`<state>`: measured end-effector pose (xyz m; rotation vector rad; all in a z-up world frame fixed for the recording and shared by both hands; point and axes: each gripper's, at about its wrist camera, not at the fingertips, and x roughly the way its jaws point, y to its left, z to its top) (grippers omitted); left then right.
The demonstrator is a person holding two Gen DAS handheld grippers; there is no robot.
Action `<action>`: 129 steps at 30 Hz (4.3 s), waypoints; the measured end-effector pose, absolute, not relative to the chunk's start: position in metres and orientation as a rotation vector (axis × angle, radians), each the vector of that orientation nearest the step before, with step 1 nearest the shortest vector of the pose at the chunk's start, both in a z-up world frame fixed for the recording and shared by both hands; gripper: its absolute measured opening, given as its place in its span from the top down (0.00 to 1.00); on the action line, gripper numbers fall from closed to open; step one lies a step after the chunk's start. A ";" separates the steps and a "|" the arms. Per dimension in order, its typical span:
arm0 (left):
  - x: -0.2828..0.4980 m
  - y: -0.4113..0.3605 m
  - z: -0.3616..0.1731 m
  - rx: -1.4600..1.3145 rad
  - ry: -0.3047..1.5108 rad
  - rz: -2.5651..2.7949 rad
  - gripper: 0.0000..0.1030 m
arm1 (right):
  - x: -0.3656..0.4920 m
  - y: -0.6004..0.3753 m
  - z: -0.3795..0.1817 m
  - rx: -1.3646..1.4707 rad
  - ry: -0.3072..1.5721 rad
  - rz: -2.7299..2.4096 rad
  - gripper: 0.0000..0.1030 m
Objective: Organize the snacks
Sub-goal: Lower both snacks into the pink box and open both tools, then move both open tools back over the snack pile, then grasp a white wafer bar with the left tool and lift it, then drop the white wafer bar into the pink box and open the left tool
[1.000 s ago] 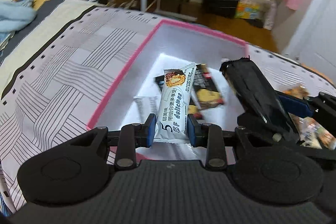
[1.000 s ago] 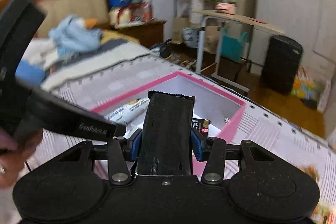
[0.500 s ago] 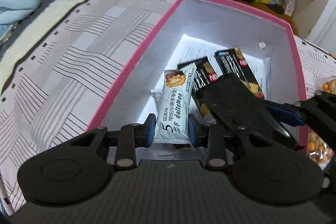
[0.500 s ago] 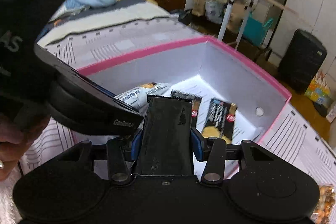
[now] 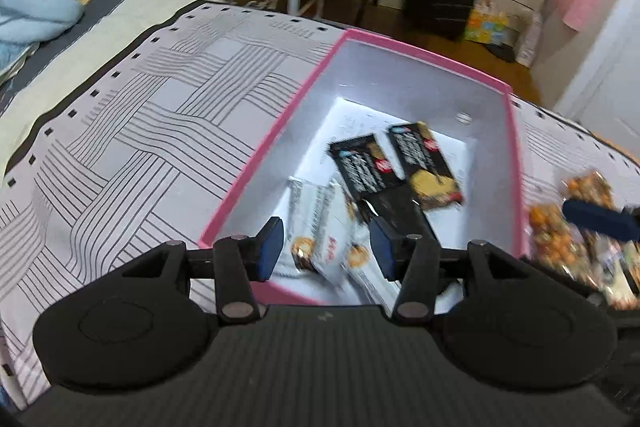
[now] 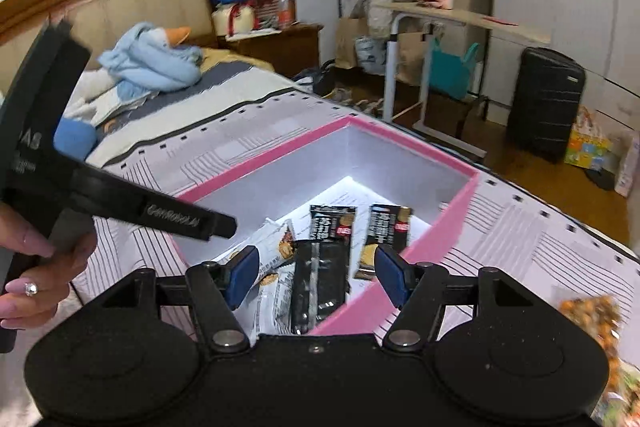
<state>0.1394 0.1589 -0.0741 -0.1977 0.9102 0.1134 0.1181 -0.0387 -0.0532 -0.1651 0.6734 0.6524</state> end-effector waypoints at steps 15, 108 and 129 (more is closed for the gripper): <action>0.082 0.080 0.002 -0.123 0.838 -0.197 0.38 | 0.048 -0.163 0.007 0.027 0.612 0.409 0.33; 0.102 0.027 0.010 -0.205 0.867 -0.280 0.66 | 0.087 -0.080 -0.020 -0.243 0.584 0.523 0.64; 0.157 0.102 -0.065 -0.267 1.011 -0.070 0.50 | 0.134 -0.033 -0.067 -0.300 0.638 0.721 0.41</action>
